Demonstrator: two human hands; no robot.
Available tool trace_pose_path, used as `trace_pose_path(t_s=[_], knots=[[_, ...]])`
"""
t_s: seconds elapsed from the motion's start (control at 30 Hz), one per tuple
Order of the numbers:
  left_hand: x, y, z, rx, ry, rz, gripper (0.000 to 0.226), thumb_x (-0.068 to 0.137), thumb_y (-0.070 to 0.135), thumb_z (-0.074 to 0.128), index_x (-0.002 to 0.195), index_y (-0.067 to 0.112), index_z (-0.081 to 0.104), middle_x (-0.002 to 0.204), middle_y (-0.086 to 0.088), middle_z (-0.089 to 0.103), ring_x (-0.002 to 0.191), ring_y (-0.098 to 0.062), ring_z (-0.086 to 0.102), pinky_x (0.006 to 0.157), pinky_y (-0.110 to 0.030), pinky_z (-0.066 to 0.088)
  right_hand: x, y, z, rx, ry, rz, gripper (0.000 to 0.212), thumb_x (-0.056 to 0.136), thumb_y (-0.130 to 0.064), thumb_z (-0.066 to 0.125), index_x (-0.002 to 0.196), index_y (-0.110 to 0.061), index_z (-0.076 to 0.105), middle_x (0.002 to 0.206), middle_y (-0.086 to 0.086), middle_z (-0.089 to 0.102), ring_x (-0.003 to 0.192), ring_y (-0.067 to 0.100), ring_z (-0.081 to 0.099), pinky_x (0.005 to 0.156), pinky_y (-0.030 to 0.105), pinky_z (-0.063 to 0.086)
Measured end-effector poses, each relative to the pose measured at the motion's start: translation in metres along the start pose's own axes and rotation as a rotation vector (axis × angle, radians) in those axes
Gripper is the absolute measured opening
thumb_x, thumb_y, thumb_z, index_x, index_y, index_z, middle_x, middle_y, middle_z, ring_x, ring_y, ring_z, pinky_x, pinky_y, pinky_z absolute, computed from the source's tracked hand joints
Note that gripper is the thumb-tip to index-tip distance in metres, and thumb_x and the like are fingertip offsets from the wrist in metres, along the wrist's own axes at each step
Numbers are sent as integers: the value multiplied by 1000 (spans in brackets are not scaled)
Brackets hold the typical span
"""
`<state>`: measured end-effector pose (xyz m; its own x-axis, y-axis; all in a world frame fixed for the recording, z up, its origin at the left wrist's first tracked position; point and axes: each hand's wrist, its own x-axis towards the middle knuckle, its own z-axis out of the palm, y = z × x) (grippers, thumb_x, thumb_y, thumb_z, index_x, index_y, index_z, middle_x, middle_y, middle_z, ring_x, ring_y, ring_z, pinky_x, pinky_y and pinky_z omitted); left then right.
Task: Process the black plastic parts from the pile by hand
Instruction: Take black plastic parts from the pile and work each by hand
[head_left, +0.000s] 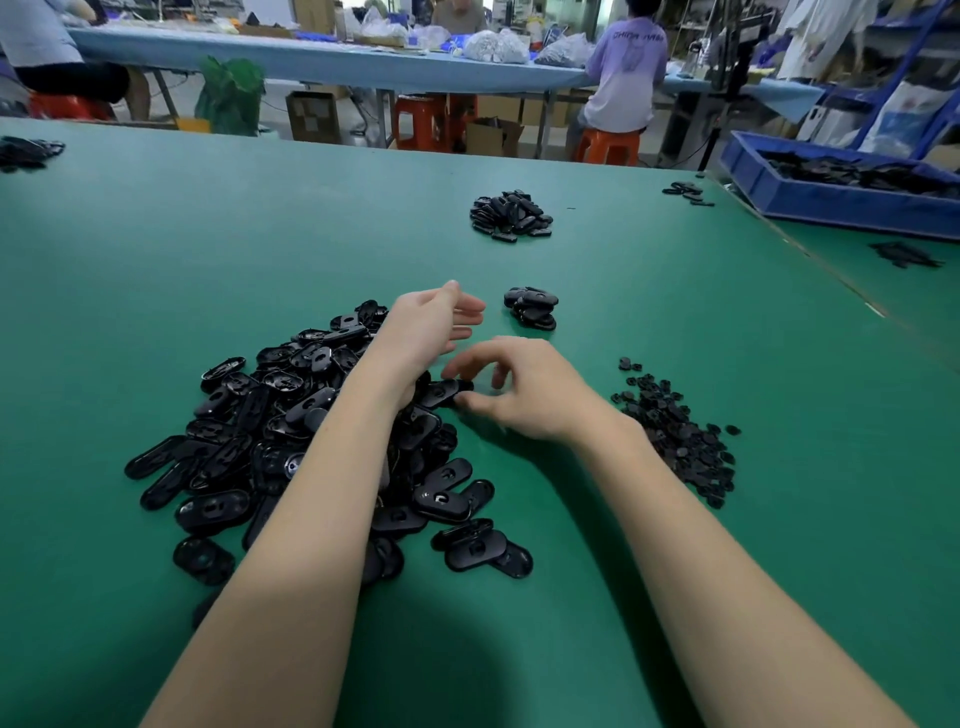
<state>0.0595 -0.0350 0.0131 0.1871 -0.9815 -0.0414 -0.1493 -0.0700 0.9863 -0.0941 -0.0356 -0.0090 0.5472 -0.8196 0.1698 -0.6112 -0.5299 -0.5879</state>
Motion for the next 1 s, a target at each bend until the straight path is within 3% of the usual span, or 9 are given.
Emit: trace_pose_path(t_s=[0.1, 0.17, 0.37, 0.5, 0.6, 0.7, 0.83, 1.0], knots=[[-1, 0, -2, 6, -4, -6, 43, 107, 37, 36, 93, 21, 74, 95, 7, 77, 93, -11, 71, 75, -25, 49, 0, -2, 6, -115, -1, -26, 28, 87, -37, 75, 115, -43, 72, 106, -13, 64, 81, 7, 48, 78, 30, 45], [-1, 0, -2, 11, -14, -9, 42, 107, 37, 36, 93, 21, 73, 94, 7, 77, 92, -11, 72, 74, -25, 49, 1, 0, 7, -124, 27, -10, 24, 87, -39, 76, 111, -41, 73, 105, -13, 63, 80, 5, 46, 76, 28, 42], [-4, 1, -1, 57, -18, -4, 38, 106, 37, 41, 92, 22, 72, 93, 8, 77, 88, -13, 71, 72, -25, 50, -7, 5, -2, 43, 84, 41, 20, 78, -33, 84, 93, -38, 72, 100, -17, 68, 72, 2, 52, 80, 33, 53], [-8, 3, 4, 129, -41, 41, 26, 102, 33, 51, 95, 22, 73, 95, 8, 76, 80, -11, 67, 70, -23, 50, -15, 21, -26, 60, 157, 127, 20, 77, -33, 85, 92, -37, 72, 87, -22, 72, 61, -1, 53, 69, 26, 49], [-13, 6, 10, 181, -159, 45, 19, 100, 30, 56, 104, 20, 73, 100, 3, 76, 76, -10, 66, 69, -20, 51, -25, 32, -43, 60, 233, 192, 17, 76, -35, 85, 88, -38, 72, 82, -24, 72, 60, 1, 52, 68, 25, 49], [-19, 7, 19, 229, -311, 37, 16, 99, 25, 60, 109, 25, 73, 103, -3, 74, 79, -12, 70, 79, -27, 55, -34, 37, -54, 60, 253, 227, 16, 77, -34, 84, 88, -37, 73, 83, -22, 73, 62, 4, 53, 69, 25, 49], [-24, 5, 30, 213, -311, 85, 18, 95, 15, 64, 103, 25, 76, 97, -10, 77, 79, -7, 69, 74, -21, 52, -42, 35, -63, 78, 245, 216, 17, 78, -30, 84, 91, -35, 74, 84, -18, 73, 60, 3, 54, 59, 12, 44], [-24, 2, 36, 130, -242, 47, 16, 92, 12, 70, 106, 15, 76, 87, -11, 74, 78, -11, 64, 75, -19, 53, -52, 43, -91, -133, 113, 368, 4, 80, -37, 79, 80, -37, 75, 74, -23, 72, 67, -9, 62, 70, 22, 50]])
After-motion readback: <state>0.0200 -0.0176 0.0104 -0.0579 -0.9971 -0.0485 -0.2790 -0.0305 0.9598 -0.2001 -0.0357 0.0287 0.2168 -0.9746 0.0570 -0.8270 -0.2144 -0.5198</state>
